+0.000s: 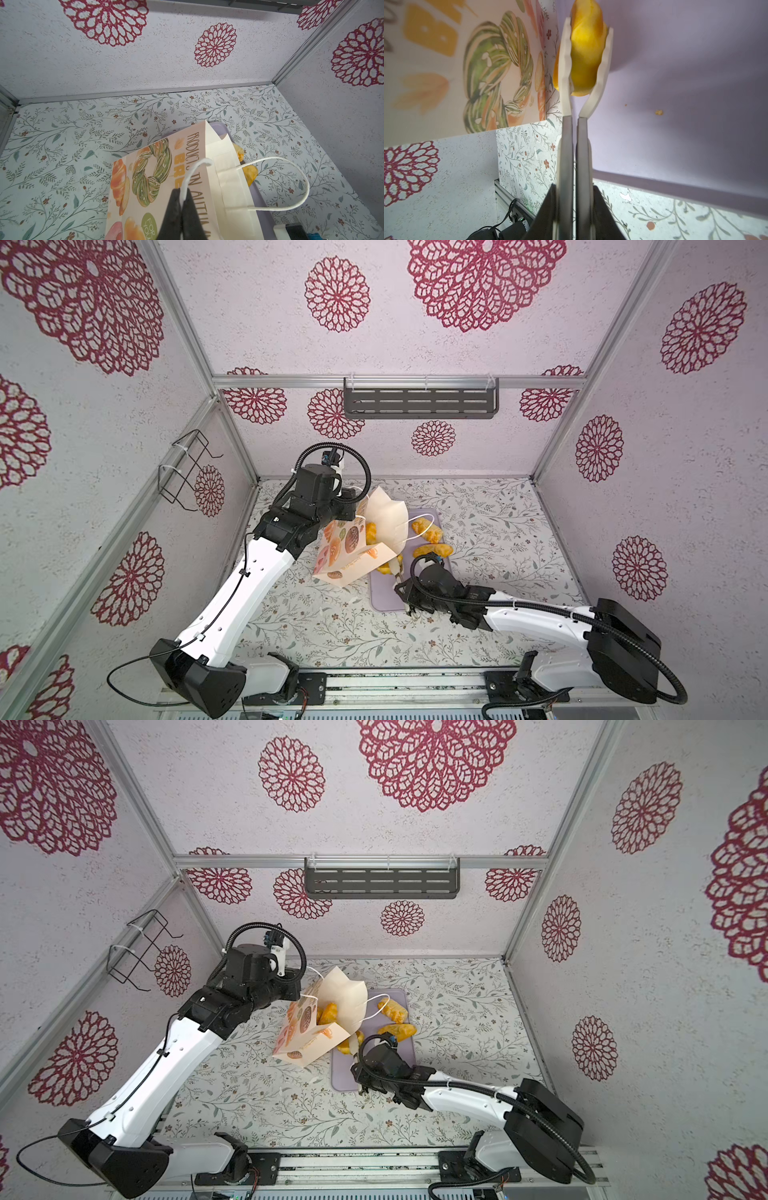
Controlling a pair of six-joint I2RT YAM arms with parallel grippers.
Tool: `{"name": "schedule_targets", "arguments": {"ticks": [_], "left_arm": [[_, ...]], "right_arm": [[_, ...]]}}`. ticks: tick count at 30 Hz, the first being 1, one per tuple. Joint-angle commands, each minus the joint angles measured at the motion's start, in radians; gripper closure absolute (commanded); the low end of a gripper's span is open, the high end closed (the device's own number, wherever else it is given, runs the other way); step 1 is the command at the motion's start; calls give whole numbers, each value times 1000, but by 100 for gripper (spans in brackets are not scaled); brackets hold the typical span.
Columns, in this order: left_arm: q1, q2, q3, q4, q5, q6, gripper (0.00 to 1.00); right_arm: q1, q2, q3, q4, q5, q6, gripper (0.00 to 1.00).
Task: Place the fake bread into the paper bag
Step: 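Lift the pinched yellow bun half with the tongs above the tray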
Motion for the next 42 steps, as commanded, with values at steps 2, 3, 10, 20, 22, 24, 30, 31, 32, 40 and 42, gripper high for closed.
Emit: {"name": "schedule_targets", "arguments": {"ticks": [2, 3, 10, 20, 22, 24, 30, 31, 32, 40, 42], "left_arm": [[8, -9, -14, 18, -5, 15, 100], [8, -10, -12, 18, -5, 14, 100], [8, -11, -11, 16, 2, 14, 100], [8, -10, -5, 8, 9, 9, 100], [8, -10, -4, 8, 9, 9, 100], [8, -11, -3, 8, 7, 10, 100], [8, -13, -6, 9, 7, 9, 100], [7, -13, -5, 8, 7, 9, 100], [8, -12, -5, 8, 7, 9, 100], [7, -16, -4, 9, 7, 13, 100], [8, -16, -7, 8, 7, 11, 100]], "right_arm": [[-5, -79, -6, 6, 62, -2, 100], [-5, -90, -10, -1, 67, -2, 100], [-6, -164, -40, -41, 98, 6, 100], [-5, -270, -42, -134, 167, 2, 100], [-5, -296, -43, -156, 183, 0, 100], [-6, -331, -44, -185, 205, -3, 100], [-10, -408, -40, -236, 255, -22, 100], [-11, -418, -37, -244, 261, -23, 100], [-9, -426, -35, -251, 266, -26, 100], [-12, -464, -11, -285, 290, -42, 100], [-11, -470, 2, -301, 303, -54, 100]]}}
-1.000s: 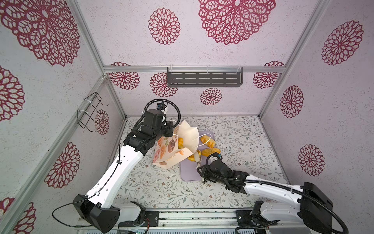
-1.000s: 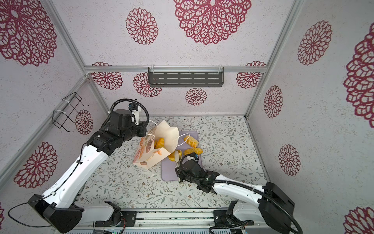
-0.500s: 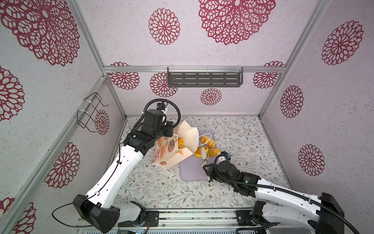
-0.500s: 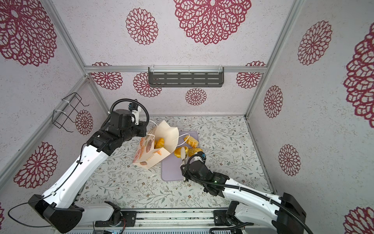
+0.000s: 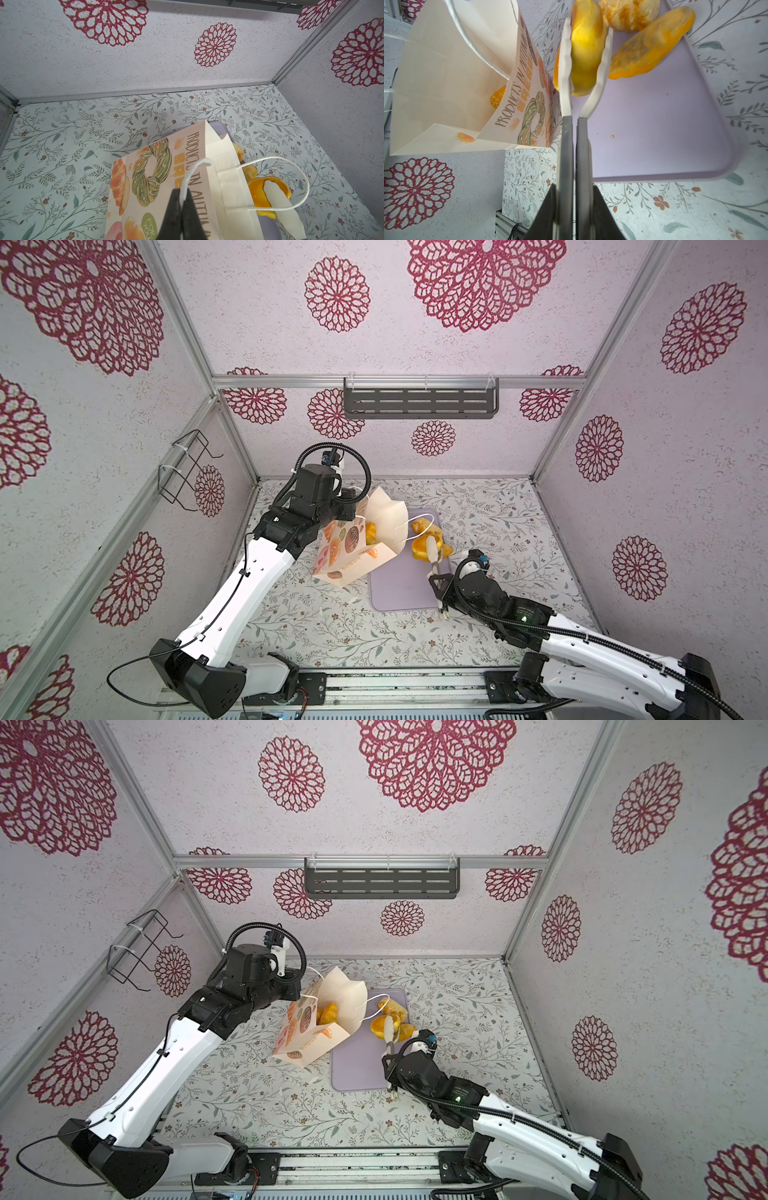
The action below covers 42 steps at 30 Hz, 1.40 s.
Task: Place the fake bread into the paper bag
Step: 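Lift the pinched yellow bun half with the tongs above the tray, then carry the bun over the bag opening while the left gripper holds the bag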
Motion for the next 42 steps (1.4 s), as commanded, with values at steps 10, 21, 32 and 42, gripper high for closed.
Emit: {"name": "schedule_targets", "arguments": {"ticks": [10, 21, 32, 42], "left_arm": [[8, -13, -9, 13, 8, 14, 100], [8, -3, -13, 17, 18, 14, 100], [8, -14, -19, 25, 19, 16, 100], [8, -14, -18, 26, 23, 16, 100]], "right_arm": [[-4, -98, 85, -23, 115, -91, 100], [-4, -90, 255, -179, 184, -211, 100], [-3, 3, 402, -227, 195, -313, 100], [-3, 25, 504, -261, 219, -380, 100]]}}
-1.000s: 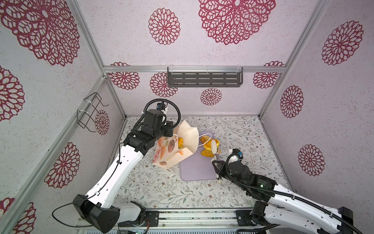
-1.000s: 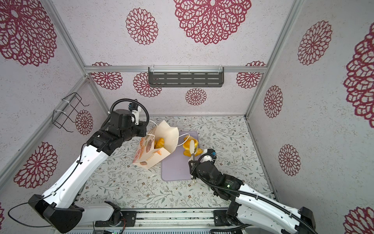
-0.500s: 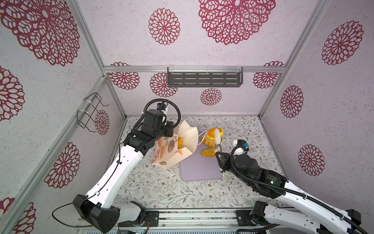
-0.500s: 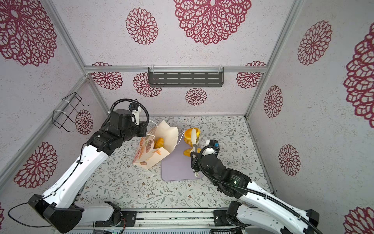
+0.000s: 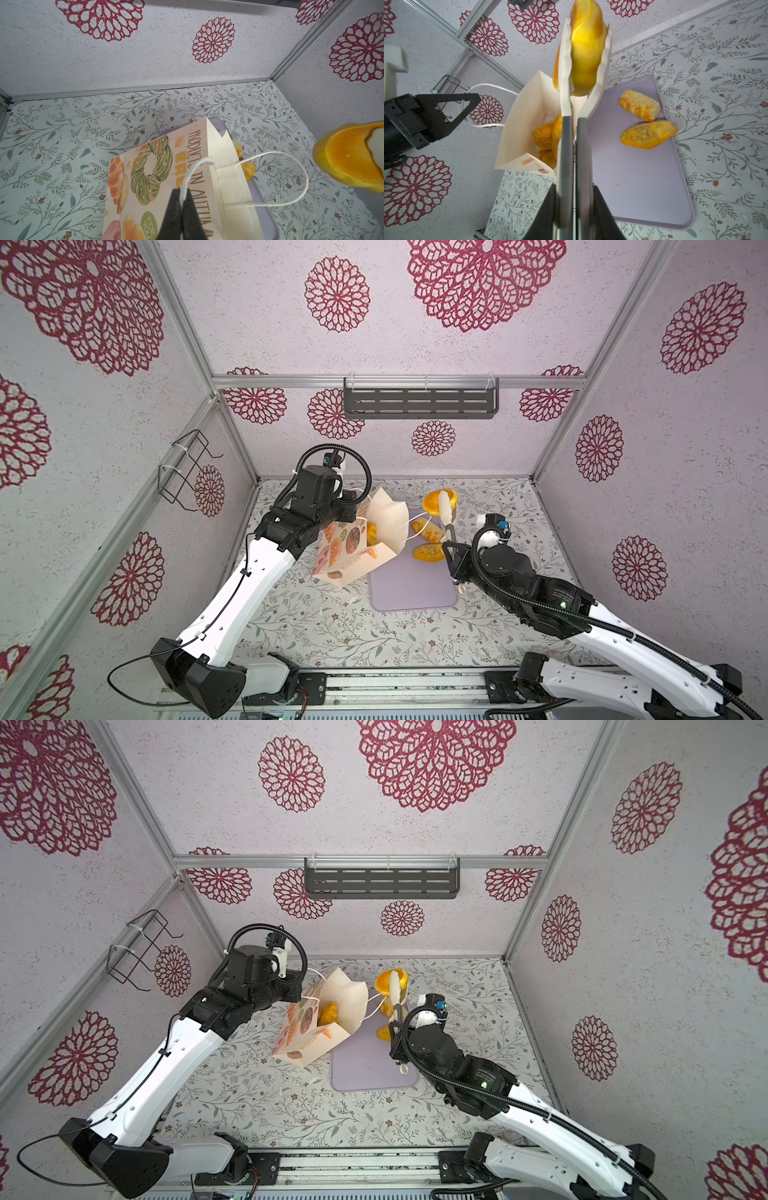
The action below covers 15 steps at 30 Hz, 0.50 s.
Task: Place the fake bread into the paper bag
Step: 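Carry the bun over the bag opening while the left gripper holds the bag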
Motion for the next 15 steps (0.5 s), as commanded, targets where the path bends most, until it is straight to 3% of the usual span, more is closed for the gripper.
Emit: {"name": "schedule_targets", "arguments": {"ticks": [1, 15], "left_arm": [[8, -15, -6, 25, 7, 15, 100], [8, -17, -6, 23, -2, 18, 100]], "right_arm": [[-2, 17, 91, -6, 57, -55, 100], [5, 176, 117, 127, -77, -79, 100]]}}
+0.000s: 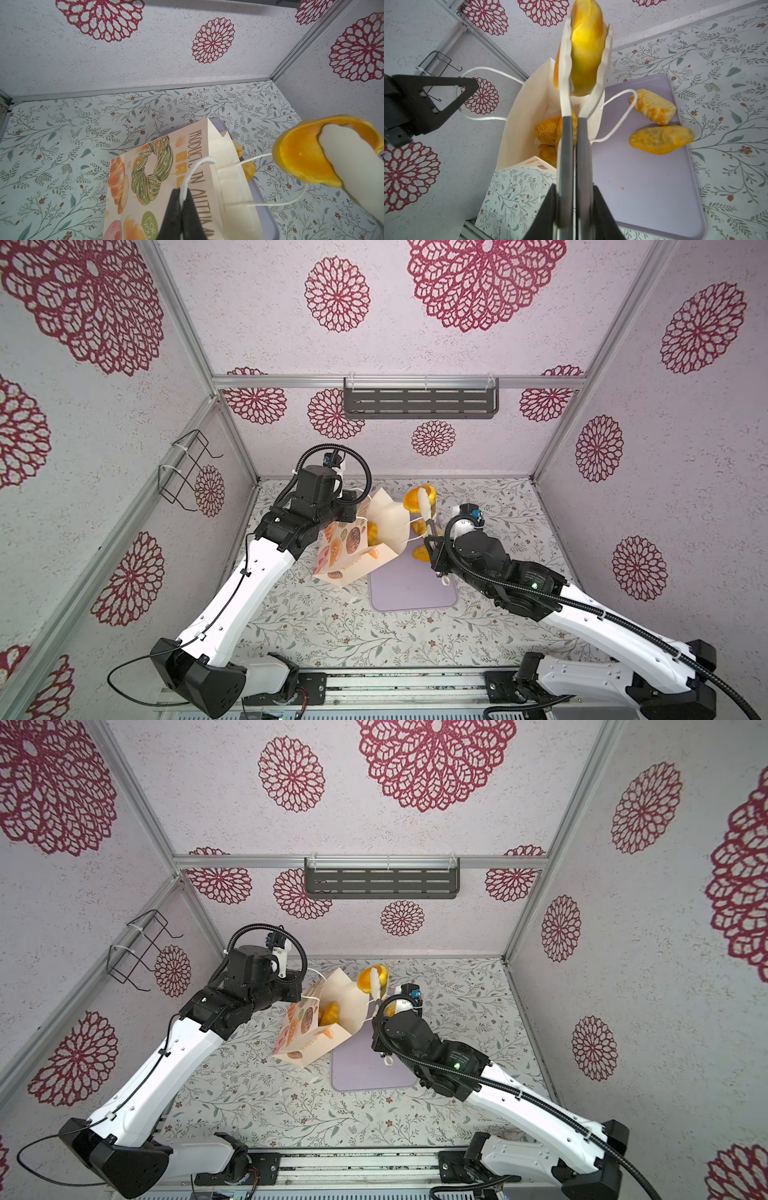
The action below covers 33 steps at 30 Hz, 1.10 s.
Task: Place the fake bread into the paper bag
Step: 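Carry the bun over the bag opening while the left gripper holds the bag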
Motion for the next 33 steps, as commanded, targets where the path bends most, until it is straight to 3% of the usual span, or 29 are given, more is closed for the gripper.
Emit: {"name": "schedule_targets", "arguments": {"ticks": [1, 33], "left_arm": [[8, -18, -8, 23, -3, 15, 100], [8, -20, -8, 23, -6, 18, 100]], "right_arm": [[7, -2, 15, 113, -26, -17, 100], [46, 124, -29, 225, -138, 42, 99]]}}
